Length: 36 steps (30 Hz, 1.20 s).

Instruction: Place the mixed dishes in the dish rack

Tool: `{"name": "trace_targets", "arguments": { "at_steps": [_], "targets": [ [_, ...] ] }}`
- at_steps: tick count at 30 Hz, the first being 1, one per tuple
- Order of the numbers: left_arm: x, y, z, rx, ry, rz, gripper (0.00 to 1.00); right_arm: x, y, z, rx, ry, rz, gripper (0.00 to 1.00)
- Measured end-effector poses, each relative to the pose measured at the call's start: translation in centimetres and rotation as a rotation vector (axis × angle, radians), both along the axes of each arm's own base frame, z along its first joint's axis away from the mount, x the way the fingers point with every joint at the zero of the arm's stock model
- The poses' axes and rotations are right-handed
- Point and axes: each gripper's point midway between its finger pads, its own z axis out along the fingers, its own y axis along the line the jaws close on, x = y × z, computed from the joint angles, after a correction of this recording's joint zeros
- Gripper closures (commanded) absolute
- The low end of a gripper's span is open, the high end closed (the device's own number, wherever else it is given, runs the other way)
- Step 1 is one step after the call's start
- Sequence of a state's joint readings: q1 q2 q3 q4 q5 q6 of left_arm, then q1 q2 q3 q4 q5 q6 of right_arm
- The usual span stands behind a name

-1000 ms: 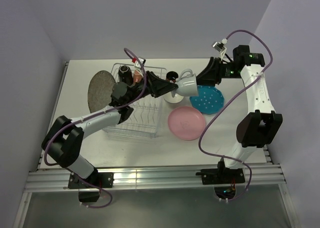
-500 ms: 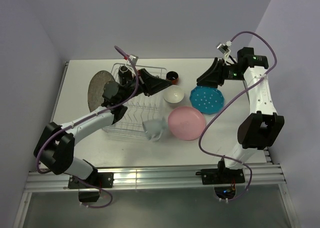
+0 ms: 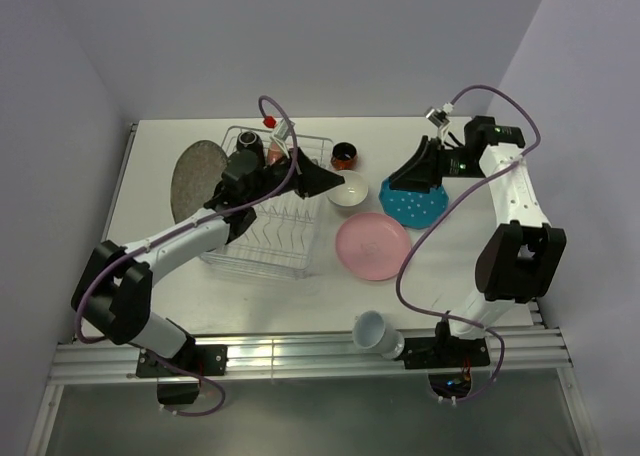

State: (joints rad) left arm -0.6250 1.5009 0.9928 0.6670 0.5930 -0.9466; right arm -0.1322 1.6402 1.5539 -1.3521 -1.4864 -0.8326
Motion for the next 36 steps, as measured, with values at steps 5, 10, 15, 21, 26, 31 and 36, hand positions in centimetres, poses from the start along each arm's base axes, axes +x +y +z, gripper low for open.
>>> {"name": "trace_targets", "arguments": {
  "at_steps": [5,10,15,21,26,31,36],
  "targets": [
    [0.8,0.5,-3.1,0.156,-0.016,0.05,1.0,-1.4,0.3,-1.6,0.008,0.068,0.004,0.39],
    [0.6,1.7,-3.8,0.243,-0.055,0.088,1.0,-1.3,0.3,-2.7,0.001,0.078,0.007,0.32],
    [0.4,2.7,-3.5,0.29,-0.105,0.119,1.0,-0.2,-0.1,-4.4,-0.018,0.053,0.013,0.0],
    [0.5,3.3,-4.0,0.333,-0.127,0.138,1.0,0.0,-0.3,-4.6,-0.026,0.025,0.012,0.0],
    [0.5,3.6,-4.5,0.361,-0.132,0.145,1.0,0.0,-0.4,-4.6,-0.029,0.013,0.012,0.0],
    [0.3,3.9,-4.1,0.367,-0.144,0.153,1.0,0.1,-0.5,-4.7,-0.03,0.006,0.009,0.0],
    [0.3,4.3,-3.6,0.367,-0.164,0.166,1.0,0.0,-0.5,-4.8,-0.029,0.008,0.008,0.0]
  ]
}}
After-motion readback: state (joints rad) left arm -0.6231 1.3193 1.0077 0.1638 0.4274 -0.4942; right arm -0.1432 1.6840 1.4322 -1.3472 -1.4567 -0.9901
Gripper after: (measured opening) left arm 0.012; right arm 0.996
